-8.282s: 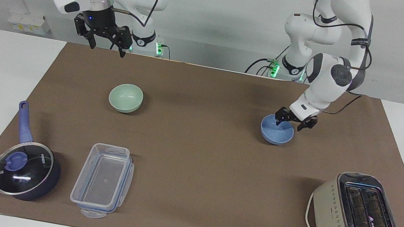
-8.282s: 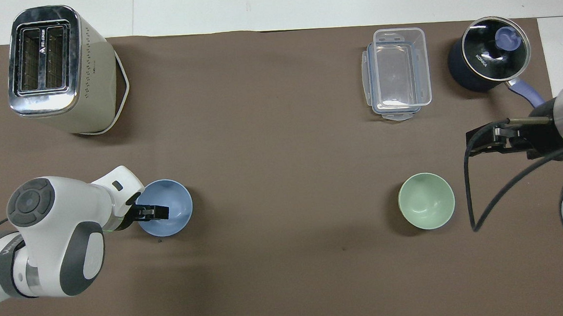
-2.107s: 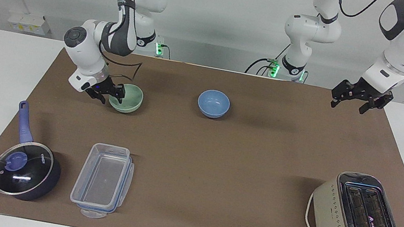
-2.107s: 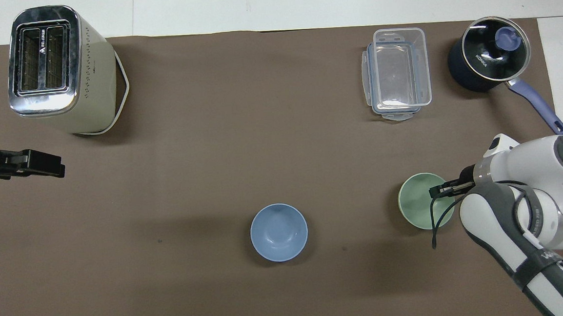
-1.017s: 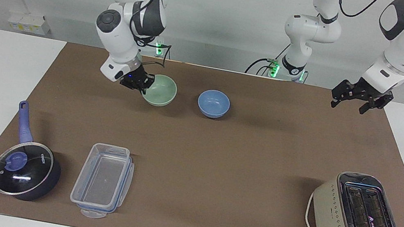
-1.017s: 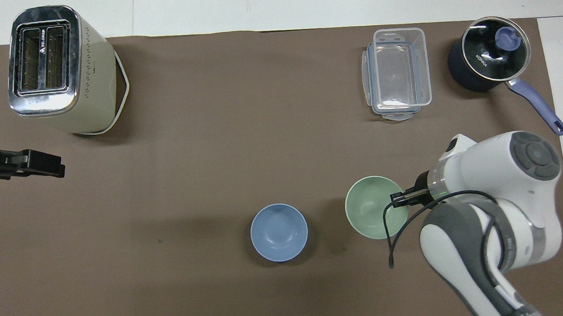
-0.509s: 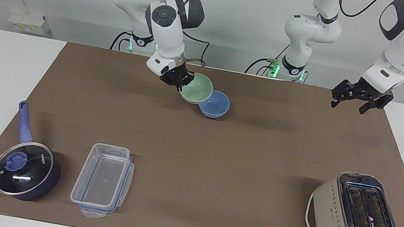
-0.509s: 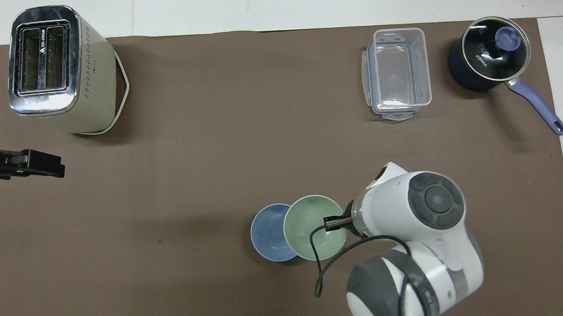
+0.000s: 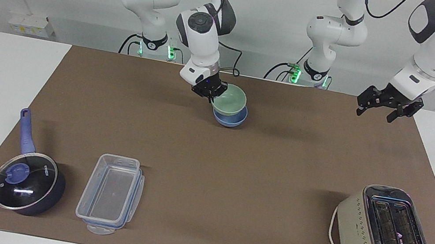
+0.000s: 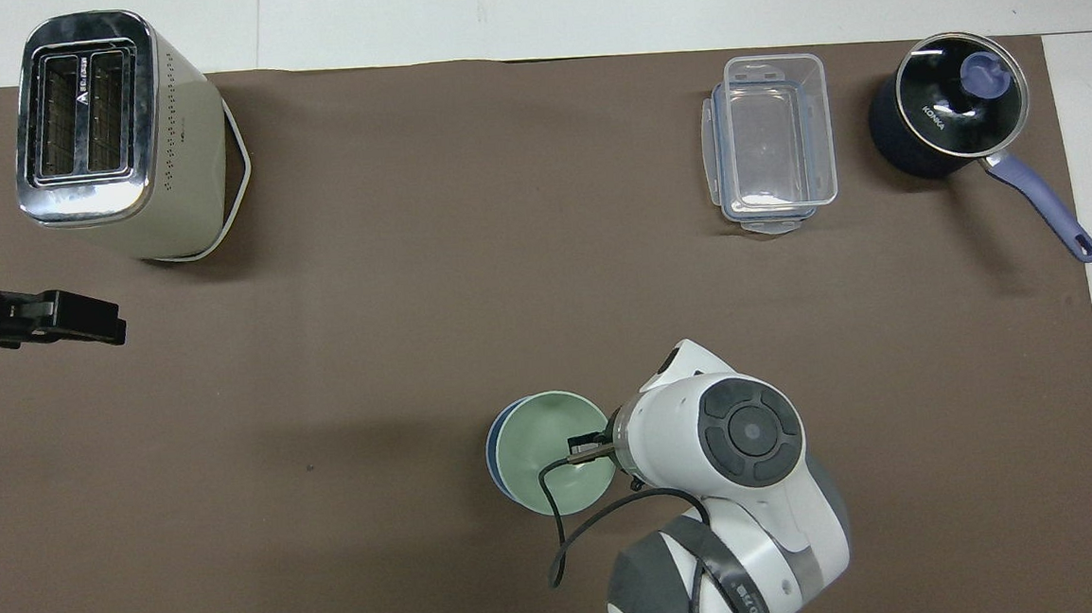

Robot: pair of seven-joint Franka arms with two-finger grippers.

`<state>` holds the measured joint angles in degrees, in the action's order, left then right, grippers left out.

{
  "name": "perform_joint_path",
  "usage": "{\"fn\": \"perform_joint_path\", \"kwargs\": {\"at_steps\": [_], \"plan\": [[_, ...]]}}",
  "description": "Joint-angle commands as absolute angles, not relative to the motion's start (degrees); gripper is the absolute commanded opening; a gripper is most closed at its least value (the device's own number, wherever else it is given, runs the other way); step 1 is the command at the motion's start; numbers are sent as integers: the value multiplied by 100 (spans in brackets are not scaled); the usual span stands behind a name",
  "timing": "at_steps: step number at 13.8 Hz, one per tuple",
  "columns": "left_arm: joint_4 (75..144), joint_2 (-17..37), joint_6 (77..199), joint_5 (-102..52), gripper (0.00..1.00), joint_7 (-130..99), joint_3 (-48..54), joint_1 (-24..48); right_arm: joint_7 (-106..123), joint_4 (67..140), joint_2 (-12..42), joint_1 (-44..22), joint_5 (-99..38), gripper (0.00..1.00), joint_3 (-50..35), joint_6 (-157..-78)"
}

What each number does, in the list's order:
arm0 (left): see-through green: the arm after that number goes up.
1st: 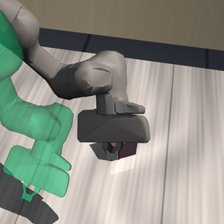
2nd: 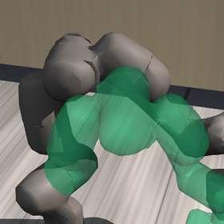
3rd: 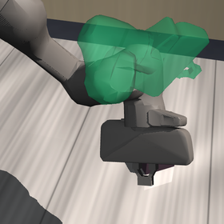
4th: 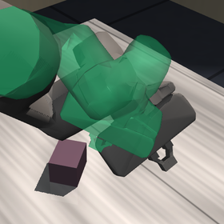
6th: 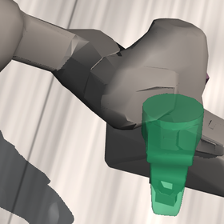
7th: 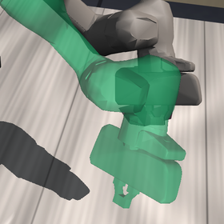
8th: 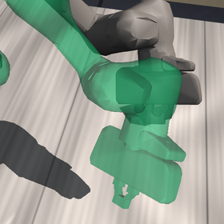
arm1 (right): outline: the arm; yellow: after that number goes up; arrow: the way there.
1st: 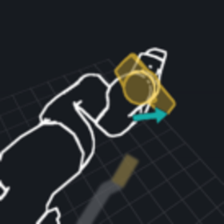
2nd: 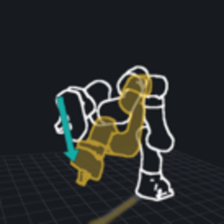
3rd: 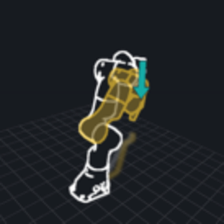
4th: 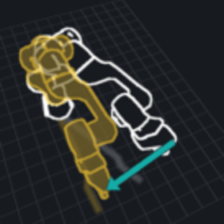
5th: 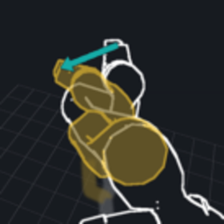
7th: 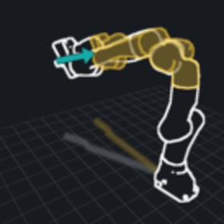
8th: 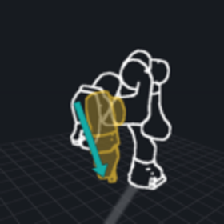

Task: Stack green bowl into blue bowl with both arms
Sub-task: 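Lower the green bowl into the blue bowl with the right gripper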

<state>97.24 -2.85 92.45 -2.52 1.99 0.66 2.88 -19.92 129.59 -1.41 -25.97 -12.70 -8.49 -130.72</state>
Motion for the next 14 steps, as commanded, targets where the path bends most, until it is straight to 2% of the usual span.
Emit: {"fn": "perform_joint_path", "kwargs": {"at_steps": [1,14], "plan": [[9809,-369,9211,-132,100,229,105,237,-1916,13034,-123,-2619,-1415,0,-826,-13271],[9809,-369,9211,-132,100,229,105,237,-1310,13254,18,-2725,-1881,0,-826,-13772]]}}
